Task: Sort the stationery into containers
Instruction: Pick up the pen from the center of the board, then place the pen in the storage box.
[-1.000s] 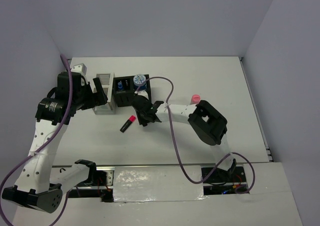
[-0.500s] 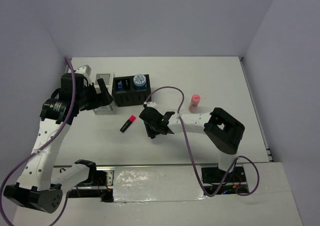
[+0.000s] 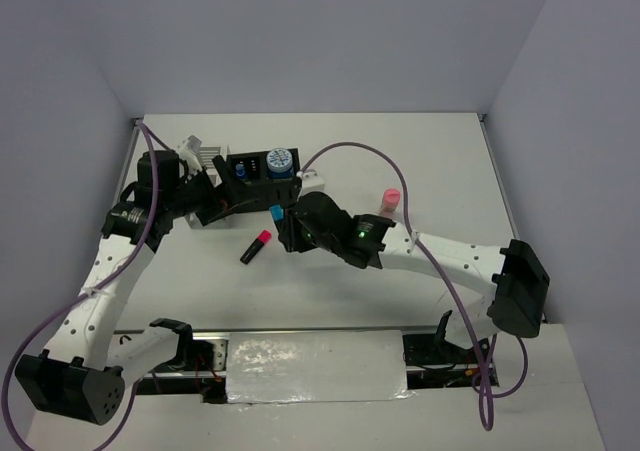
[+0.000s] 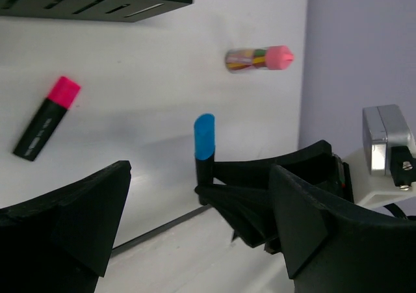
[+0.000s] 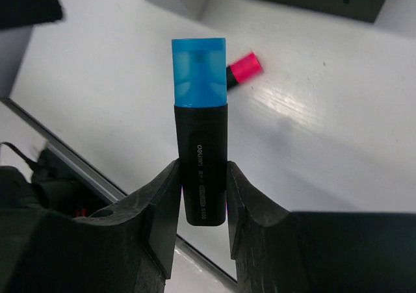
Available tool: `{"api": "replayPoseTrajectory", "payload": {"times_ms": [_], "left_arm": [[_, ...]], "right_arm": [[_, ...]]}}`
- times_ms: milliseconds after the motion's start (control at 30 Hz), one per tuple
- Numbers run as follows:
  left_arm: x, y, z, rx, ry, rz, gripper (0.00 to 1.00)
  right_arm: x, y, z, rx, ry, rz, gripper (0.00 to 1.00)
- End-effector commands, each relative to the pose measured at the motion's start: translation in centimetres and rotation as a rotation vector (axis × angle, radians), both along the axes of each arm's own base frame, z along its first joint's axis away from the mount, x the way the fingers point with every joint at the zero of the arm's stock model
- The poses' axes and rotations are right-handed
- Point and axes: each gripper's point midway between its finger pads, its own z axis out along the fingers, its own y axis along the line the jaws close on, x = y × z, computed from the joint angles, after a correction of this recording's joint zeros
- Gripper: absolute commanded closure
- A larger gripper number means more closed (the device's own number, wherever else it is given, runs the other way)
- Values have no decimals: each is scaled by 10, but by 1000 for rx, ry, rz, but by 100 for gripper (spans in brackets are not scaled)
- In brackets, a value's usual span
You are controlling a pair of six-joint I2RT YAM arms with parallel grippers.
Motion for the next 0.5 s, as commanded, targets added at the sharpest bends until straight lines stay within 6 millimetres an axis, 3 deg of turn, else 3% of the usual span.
{"api": "replayPoseTrajectory", "payload": {"times_ms": [0, 233, 333, 467], "left_arm": [[5, -26, 35, -153, -74, -70, 1], [2, -37, 22, -137, -36, -97, 8], [2, -43, 19, -161, -26, -116, 22], [3, -46, 20, -167, -29, -124, 21]], "right_arm": [[9, 14, 47, 94, -75, -8, 100], [15, 25, 92, 171, -145, 7, 100], [15, 31, 96, 175, -151, 28, 100], [14, 36, 100, 197, -159, 44, 100]]}}
